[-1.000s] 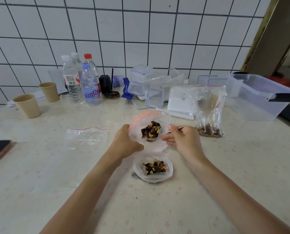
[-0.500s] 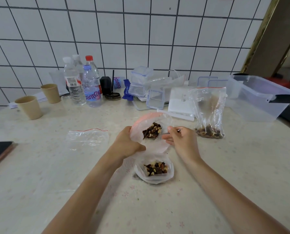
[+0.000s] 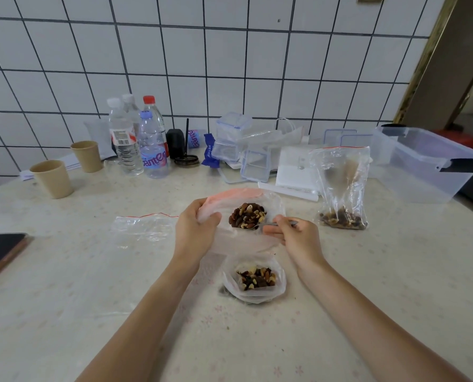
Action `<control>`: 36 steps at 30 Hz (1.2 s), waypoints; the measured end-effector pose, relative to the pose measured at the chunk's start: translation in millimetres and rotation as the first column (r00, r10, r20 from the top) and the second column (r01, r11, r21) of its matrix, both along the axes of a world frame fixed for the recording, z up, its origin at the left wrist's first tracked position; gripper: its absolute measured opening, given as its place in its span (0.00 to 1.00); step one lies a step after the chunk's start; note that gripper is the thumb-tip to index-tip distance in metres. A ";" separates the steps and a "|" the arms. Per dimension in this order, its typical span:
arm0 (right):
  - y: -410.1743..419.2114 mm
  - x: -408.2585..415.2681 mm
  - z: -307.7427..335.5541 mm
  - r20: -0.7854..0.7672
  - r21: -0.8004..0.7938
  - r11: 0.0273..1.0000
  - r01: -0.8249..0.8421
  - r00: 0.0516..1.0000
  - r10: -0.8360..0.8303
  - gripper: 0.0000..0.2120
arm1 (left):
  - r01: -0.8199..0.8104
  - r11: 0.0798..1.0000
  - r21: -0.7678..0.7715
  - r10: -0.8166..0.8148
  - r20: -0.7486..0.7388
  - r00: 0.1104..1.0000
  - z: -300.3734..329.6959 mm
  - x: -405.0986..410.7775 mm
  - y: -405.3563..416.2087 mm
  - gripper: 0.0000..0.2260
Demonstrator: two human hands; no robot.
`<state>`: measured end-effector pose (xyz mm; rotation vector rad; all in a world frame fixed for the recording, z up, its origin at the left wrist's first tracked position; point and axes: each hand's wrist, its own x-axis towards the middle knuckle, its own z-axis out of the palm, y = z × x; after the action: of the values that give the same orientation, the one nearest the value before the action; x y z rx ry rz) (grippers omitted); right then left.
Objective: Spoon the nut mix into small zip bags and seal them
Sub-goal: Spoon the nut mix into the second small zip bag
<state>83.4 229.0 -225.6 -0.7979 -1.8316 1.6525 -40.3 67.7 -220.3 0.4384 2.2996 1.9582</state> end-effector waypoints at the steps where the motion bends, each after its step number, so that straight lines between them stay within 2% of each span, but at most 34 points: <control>1: -0.1 1.1 0.7 -0.002 0.000 1.000 -0.002 1.000 0.002 0.12 | -0.014 1.000 0.003 0.014 -0.006 1.000 -1.6 -1.3 -0.4 0.13; 11: 2.9 11.6 7.1 -0.022 -0.004 1.000 -0.001 1.000 0.001 0.12 | -0.052 0.998 -0.024 0.050 -0.094 0.994 -10.3 -5.7 1.2 0.10; 13: 3.4 11.5 10.3 -0.027 -0.016 1.000 0.001 1.000 -0.001 0.12 | -0.057 0.996 -0.069 0.049 -0.103 0.993 -8.9 -6.2 -0.4 0.13; 17: 4.1 16.7 25.0 -0.066 -0.025 1.000 -0.013 0.998 0.011 0.11 | -0.062 0.957 -0.283 0.007 -0.192 0.981 -5.3 -6.7 -7.7 0.26; 19: 5.0 22.6 34.5 -0.091 -0.015 0.999 -0.032 0.995 0.030 0.11 | -0.088 0.940 -0.331 0.008 -0.236 0.972 -1.2 -3.2 -13.2 0.30; 22: 6.6 37.0 48.1 -0.127 0.000 0.998 -0.066 0.990 0.065 0.11 | -0.140 0.932 -0.334 0.012 -0.356 0.934 9.2 6.8 -22.5 0.28; 26: 5.5 63.4 60.3 -0.159 -0.001 0.995 -0.102 0.982 0.100 0.11 | -0.174 0.949 -0.263 0.012 -0.523 0.853 21.1 32.5 -32.6 0.19; 30: 0.9 93.2 57.6 -0.151 -0.019 0.990 -0.138 0.980 0.134 0.12 | -0.070 0.919 -0.388 -0.125 -0.457 0.881 21.6 60.0 -41.3 0.13; 34: -5.9 114.3 41.5 -0.110 -0.089 0.981 -0.174 0.980 0.164 0.13 | 0.069 0.837 -0.542 -0.254 -0.275 0.927 12.6 79.5 -47.5 0.21; 36: -10.4 118.1 32.2 -0.090 -0.116 0.973 -0.200 0.978 0.190 0.13 | 0.121 0.826 -0.550 -0.286 -0.225 0.931 9.0 84.2 -46.2 0.18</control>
<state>201.5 218.6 -193.4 -0.6095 -1.8150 1.9103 43.9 21.5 -211.3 0.9237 2.6922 1.1420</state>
